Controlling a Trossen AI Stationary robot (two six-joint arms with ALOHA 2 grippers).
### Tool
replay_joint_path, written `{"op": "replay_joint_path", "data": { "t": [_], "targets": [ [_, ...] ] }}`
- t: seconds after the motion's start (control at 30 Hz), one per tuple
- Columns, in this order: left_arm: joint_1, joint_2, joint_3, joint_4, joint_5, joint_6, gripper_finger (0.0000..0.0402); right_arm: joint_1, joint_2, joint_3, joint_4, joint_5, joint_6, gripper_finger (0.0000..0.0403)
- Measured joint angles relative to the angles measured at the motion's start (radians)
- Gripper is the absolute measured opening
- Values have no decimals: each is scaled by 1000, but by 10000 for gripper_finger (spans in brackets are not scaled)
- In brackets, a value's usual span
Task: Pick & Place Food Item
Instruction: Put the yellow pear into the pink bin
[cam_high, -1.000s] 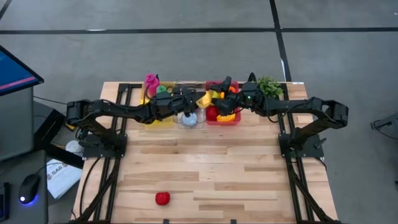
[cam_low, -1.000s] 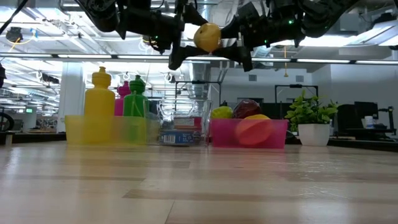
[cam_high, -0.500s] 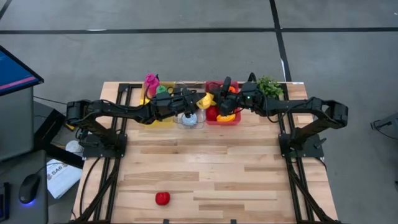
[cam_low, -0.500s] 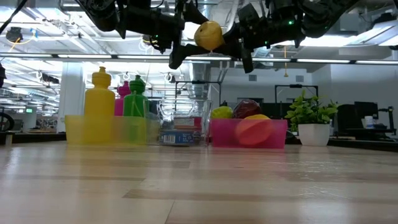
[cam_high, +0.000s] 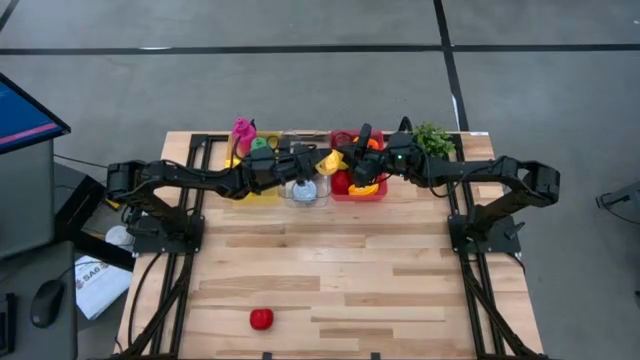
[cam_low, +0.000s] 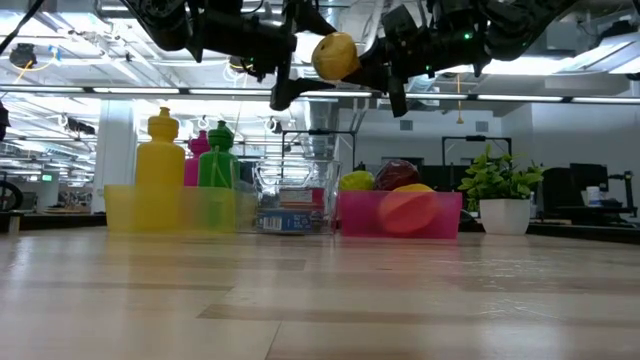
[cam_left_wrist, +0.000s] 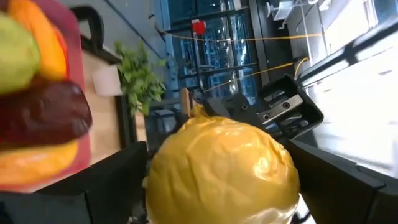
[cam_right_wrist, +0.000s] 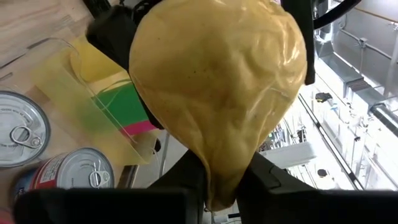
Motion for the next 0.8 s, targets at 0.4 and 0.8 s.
{"op": "replay_joint_path", "data": {
  "t": [0.4, 0.8],
  "targets": [
    [29, 0, -1, 40, 0, 266, 393, -18, -2, 0, 6, 47, 0, 50],
    [139, -77, -3, 77, 4, 674, 397, -75, -5, 1, -36, 242, 132, 50]
  ]
}}
